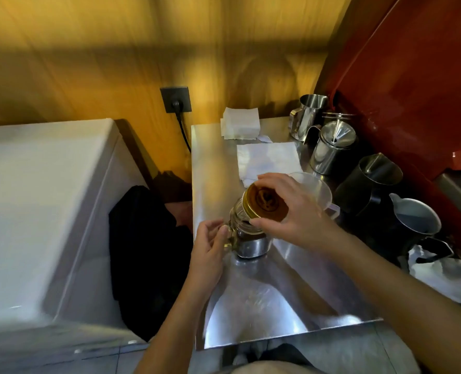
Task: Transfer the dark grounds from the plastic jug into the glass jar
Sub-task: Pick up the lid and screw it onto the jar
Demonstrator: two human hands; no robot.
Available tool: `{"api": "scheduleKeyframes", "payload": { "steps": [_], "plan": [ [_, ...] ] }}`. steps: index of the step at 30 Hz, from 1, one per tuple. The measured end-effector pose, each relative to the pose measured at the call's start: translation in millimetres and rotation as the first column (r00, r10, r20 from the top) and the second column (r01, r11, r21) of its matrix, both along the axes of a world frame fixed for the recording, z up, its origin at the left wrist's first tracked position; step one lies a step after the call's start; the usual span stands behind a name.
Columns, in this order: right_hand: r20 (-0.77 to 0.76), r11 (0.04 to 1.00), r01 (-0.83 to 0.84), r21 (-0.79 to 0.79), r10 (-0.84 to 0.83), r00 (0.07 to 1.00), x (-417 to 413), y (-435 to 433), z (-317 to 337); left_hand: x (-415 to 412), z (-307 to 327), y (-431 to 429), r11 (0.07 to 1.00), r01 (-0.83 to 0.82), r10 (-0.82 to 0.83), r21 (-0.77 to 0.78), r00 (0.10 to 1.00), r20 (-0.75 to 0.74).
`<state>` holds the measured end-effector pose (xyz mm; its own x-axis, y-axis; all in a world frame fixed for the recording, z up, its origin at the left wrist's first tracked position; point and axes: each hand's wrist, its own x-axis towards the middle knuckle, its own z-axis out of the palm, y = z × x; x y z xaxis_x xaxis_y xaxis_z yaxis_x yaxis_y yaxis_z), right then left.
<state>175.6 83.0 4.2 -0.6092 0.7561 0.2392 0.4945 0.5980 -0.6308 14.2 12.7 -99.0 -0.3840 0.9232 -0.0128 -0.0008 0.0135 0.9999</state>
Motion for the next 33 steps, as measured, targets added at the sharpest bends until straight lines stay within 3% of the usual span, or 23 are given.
{"api": "scheduleKeyframes", "payload": {
  "steps": [3, 6, 10, 12, 20, 28, 33],
  "plan": [
    [0.100, 0.996, -0.056, -0.070, 0.063, 0.993, -4.8, 10.4, -3.5, -2.8, 6.1, -6.9, 0.997, -0.071, 0.072, 0.019, 0.997, -0.043],
    [0.159, 0.990, -0.128, -0.064, 0.137, 0.978, -7.3, 19.5, -2.1, -6.1, 15.7, -9.0, 0.998, 0.063, -0.062, -0.001, 0.975, -0.213],
    [0.280, 0.961, -0.275, -0.031, 0.273, 0.921, -13.8, 28.6, 6.2, -0.9, 24.1, -1.6, 0.988, 0.118, -0.156, -0.103, 0.791, -0.591],
    [0.318, 0.950, -0.308, -0.051, 0.308, 0.897, -15.0, 32.8, 9.5, 2.0, 28.5, 4.2, 0.989, 0.128, -0.141, -0.070, 0.726, -0.673],
    [0.547, 0.939, -0.331, 0.093, 0.230, 0.805, -18.9, 39.6, 21.4, 1.4, 27.6, 20.3, 0.985, 0.136, -0.169, -0.101, 0.720, -0.673],
    [0.495, 0.891, -0.403, -0.208, 0.451, 0.742, -25.5, 45.1, 41.5, 0.8, 26.9, 19.7, 0.974, 0.177, -0.226, -0.141, 0.763, -0.606],
    [0.504, 0.839, -0.490, -0.239, 0.538, 0.676, -31.0, 47.1, 46.6, -1.6, 28.6, 19.8, 0.973, 0.173, -0.230, -0.152, 0.770, -0.595]
  ]
}}
